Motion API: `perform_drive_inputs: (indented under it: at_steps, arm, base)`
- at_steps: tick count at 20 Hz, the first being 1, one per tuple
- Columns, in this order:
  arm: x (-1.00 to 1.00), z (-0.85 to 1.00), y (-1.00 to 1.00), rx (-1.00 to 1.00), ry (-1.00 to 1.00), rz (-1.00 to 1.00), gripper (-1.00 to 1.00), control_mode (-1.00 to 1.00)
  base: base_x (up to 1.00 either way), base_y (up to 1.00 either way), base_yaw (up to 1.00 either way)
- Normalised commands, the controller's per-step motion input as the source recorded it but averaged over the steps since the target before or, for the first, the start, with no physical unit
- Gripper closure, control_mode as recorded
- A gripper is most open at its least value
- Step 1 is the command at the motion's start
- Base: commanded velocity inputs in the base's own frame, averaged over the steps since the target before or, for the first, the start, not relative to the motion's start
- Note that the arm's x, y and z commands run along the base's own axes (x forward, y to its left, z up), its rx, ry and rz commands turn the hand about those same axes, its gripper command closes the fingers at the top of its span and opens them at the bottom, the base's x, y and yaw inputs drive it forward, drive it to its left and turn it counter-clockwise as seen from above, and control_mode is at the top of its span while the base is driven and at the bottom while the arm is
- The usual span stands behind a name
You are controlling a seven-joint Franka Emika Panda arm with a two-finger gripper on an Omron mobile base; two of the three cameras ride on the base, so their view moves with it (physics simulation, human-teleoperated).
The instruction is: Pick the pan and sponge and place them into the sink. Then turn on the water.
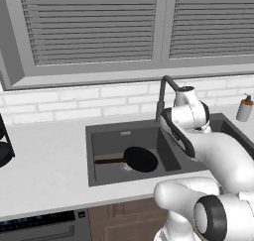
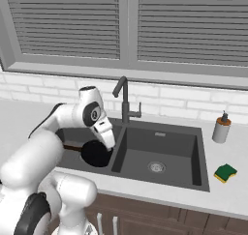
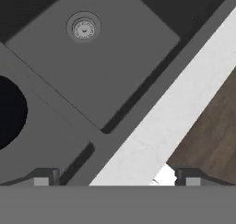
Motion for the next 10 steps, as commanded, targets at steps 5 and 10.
perform_drive_inputs:
  at_steps: [5,10]
  arm:
    - [-0.05,0.19,-1.0,0.07,0.0,0.33,-1.0,-1.0]
    - [0.02,0.01,-0.86,0.09,0.0,0.31,-1.0,-1.0]
  base:
    - [0.0,0.0,0.0]
    - [0.0,0.0,0.0]
